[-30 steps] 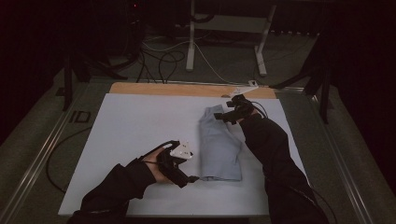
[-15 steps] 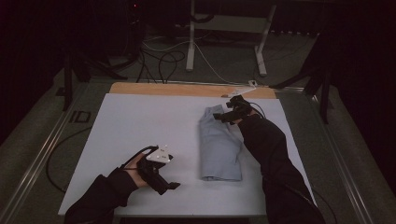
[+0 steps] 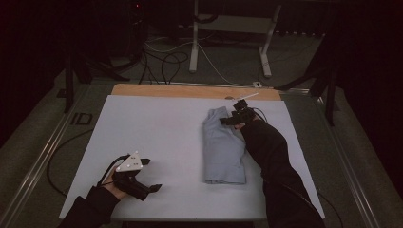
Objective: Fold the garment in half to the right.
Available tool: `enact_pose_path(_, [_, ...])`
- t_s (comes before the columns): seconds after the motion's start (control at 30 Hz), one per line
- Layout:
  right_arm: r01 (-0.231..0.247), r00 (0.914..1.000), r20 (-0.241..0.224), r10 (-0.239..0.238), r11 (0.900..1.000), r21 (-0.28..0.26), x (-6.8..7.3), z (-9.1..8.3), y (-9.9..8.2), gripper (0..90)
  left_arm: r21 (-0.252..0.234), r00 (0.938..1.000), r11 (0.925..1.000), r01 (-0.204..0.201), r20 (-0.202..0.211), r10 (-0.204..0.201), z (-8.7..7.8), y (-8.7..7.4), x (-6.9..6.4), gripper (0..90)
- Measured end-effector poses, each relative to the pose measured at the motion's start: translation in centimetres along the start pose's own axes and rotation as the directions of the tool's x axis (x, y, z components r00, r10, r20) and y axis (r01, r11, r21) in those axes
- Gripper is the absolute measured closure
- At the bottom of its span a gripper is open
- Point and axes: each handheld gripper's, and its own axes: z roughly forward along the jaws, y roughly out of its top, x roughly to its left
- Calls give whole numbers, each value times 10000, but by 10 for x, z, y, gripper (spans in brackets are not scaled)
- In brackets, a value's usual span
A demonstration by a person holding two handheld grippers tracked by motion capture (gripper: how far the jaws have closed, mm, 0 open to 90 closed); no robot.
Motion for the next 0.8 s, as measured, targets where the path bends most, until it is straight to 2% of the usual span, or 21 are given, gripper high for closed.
enact_pose_path(0.03, [-50, 9999, -108, 53, 9996, 278, -1, 4, -3, 309, -139, 9997, 9998, 152, -171, -154, -3, -5, 3, 7])
enact_pose_path(0.1, [-51, 9999, -133, 56, 9993, 360, -1, 6, -4, 327, -168, 9995, 9996, 217, -239, -221, -5, -7, 5, 6])
enact_pose_path(0.13, [-110, 9995, -301, 126, 9986, 518, -1, 8, -6, 390, -233, 9989, 9993, 278, -372, -287, -7, -10, 7, 7])
enact_pose_path(0.17, [-99, 9992, -381, 121, 9982, 585, -1, 9, -6, 416, -286, 9987, 9992, 291, -410, -302, -8, -11, 7, 7])
enact_pose_path(0.2, [-56, 9993, -369, 80, 9979, 653, 0, 9, -6, 434, -325, 9986, 9991, 271, -448, -286, -8, -12, 7, 6])
enact_pose_path(0.27, [59, 9991, -415, -31, 9977, 671, 1, 10, -6, 528, -407, 9984, 9988, 257, -501, -278, -9, -13, 8, 7])
enact_pose_path(0.3, [59, 9991, -415, -31, 9977, 671, 1, 10, -6, 528, -407, 9984, 9988, 257, -501, -278, -9, -13, 8, 6])
enact_pose_path(0.33, [285, 9992, -298, -265, 9974, 664, 3, 9, -5, 658, -484, 9983, 9985, 253, -513, -278, -9, -13, 8, 6])
enact_pose_path(0.37, [354, 9993, -164, -344, 9970, 681, 5, 8, -4, 728, -516, 9982, 9984, 210, -549, -238, -10, -14, 8, 6])
enact_pose_path(0.4, [354, 9993, -164, -344, 9970, 681, 5, 8, -4, 728, -572, 9983, 9982, 185, -550, -216, -10, -14, 8, 6])
enact_pose_path(0.43, [566, 9984, 7, -568, 9964, 639, 7, 6, -2, 847, -586, 9980, 9980, 232, -570, -265, -10, -15, 9, 6])
enact_pose_path(0.53, [778, 9969, -149, -773, 9963, 370, 11, 2, 2, 859, -661, 9971, 9974, 289, -679, -334, -10, -16, 10, 6])
enact_pose_path(0.63, [1058, 9936, -363, -1065, 9941, -222, 15, -3, 8, 861, -758, 9970, 9963, 393, -638, -442, -10, -16, 12, 6])
enact_pose_path(0.67, [1048, 9933, -433, -1069, 9933, -486, 16, -4, 11, 861, -758, 9970, 9963, 393, -638, -442, -10, -16, 12, 7])
enact_pose_path(0.7, [1048, 9933, -433, -1069, 9933, -486, 16, -4, 11, 861, -727, 9969, 9966, 392, -657, -440, -10, -17, 13, 7])
enact_pose_path(0.73, [1020, 9927, -548, -1073, 9906, -916, 18, -7, 16, 861, -732, 9971, 9966, 376, -627, -423, -10, -17, 13, 6])
enact_pose_path(0.8, [924, 9935, -570, -986, 9905, -1019, 19, -7, 19, 861, -725, 9970, 9967, 368, -649, -415, -10, -17, 13, 6])
